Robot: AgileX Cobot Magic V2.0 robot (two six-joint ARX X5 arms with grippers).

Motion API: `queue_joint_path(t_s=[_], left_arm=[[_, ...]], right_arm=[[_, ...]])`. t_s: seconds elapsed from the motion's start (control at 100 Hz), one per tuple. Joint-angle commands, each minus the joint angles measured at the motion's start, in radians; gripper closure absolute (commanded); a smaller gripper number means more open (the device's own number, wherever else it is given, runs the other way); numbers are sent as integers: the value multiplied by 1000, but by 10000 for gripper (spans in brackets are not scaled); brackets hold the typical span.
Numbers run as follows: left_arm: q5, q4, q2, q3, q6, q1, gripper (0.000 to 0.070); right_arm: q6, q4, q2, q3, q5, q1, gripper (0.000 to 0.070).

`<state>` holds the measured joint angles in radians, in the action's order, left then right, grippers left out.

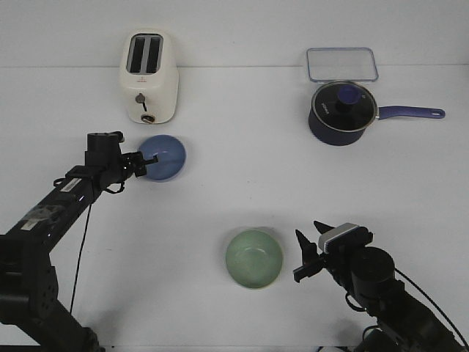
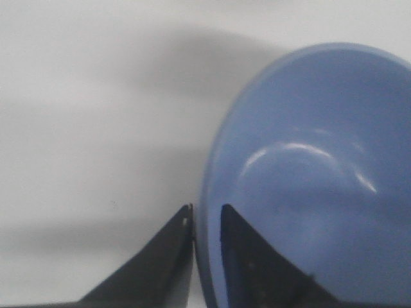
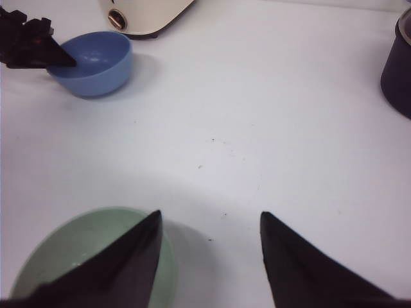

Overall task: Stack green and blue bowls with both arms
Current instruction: 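Reach the left gripper to the blue bowl's rim and grasp it, then carry the blue bowl over the green bowl and lower it inside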

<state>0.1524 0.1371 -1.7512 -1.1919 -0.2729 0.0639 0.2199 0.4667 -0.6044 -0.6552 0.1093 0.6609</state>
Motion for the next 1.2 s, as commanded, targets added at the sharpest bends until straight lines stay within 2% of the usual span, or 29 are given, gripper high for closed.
queue_joint_path(t_s=[0.0,0.2,0.37,0.43,0.58,0.71,0.9,1.03,1.19], left_arm=[[-3,2,-15,-23,24,2,690],[18,45,41,-26,26,2,690],[87,129,229,-26,26,43,690],[89,172,306,-24,36,79,690],[89,270,464,4,42,237,691],[82,270,534,68,-10,429,691],[-29,267,473,105,-66,685,691],[-86,238,379,105,-80,792,691],[-98,220,280,105,-80,830,690]], right_arm=[[-5,-10,-6,-5,5,9,378],[-5,-9,-5,-5,5,9,378],[-6,-8,-5,-5,5,9,378],[-6,-9,-5,-5,5,9,378],[-6,-9,-5,-5,5,9,378],[-6,-9,-5,-5,5,9,378],[-6,-10,-5,-5,5,9,378],[-6,-10,-5,-5,5,9,378],[-5,-8,-5,-5,4,9,378]])
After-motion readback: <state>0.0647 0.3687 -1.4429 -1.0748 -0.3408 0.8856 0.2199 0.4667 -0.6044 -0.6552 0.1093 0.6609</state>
